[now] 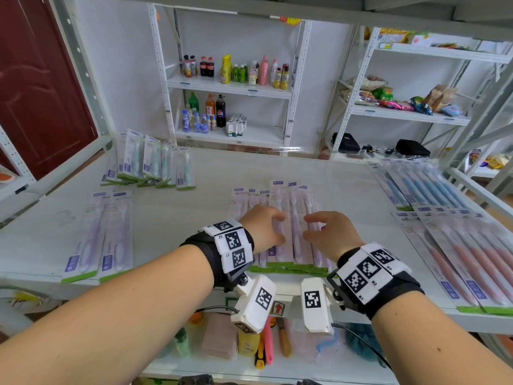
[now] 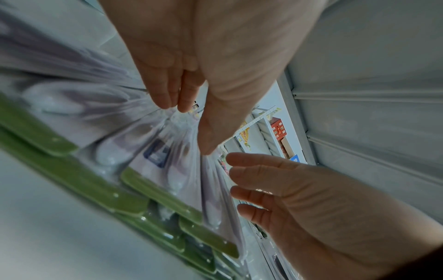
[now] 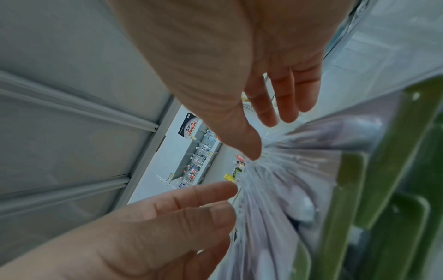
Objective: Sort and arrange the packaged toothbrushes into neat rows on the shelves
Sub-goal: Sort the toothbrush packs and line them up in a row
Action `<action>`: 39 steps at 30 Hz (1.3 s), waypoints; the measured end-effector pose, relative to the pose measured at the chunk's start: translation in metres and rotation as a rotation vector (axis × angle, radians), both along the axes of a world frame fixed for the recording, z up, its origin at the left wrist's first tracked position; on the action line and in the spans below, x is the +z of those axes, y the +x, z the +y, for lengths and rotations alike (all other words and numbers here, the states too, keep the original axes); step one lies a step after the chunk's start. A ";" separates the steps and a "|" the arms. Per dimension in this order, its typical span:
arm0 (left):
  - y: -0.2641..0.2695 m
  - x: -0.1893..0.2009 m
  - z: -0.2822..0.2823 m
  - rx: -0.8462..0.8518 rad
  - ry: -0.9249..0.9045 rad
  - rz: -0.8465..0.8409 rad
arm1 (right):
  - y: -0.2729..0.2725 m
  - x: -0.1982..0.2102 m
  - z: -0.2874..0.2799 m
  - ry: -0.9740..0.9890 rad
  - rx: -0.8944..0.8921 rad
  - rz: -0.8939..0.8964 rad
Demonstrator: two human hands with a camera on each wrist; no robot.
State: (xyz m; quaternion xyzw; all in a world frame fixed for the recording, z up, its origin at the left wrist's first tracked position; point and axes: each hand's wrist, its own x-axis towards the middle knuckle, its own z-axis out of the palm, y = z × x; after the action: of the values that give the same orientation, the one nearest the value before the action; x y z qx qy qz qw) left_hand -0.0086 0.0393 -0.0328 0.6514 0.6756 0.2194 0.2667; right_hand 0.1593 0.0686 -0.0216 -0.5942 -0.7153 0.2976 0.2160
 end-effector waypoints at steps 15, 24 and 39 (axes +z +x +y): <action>-0.089 0.003 -0.042 0.328 0.141 -0.102 | -0.077 0.017 -0.022 0.087 0.145 0.099; -0.202 -0.011 -0.116 0.742 0.115 -0.049 | -0.170 0.013 -0.055 -0.054 0.408 0.057; -0.255 -0.026 -0.161 0.732 -0.104 -0.019 | -0.279 -0.014 -0.100 -0.137 0.478 -0.311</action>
State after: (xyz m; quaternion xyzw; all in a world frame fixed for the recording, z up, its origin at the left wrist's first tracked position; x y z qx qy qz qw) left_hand -0.2640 -0.1215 -0.0584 0.3500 0.8716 0.2717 0.2097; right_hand -0.1195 -0.0317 -0.0358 -0.4607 -0.8377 0.2931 -0.0130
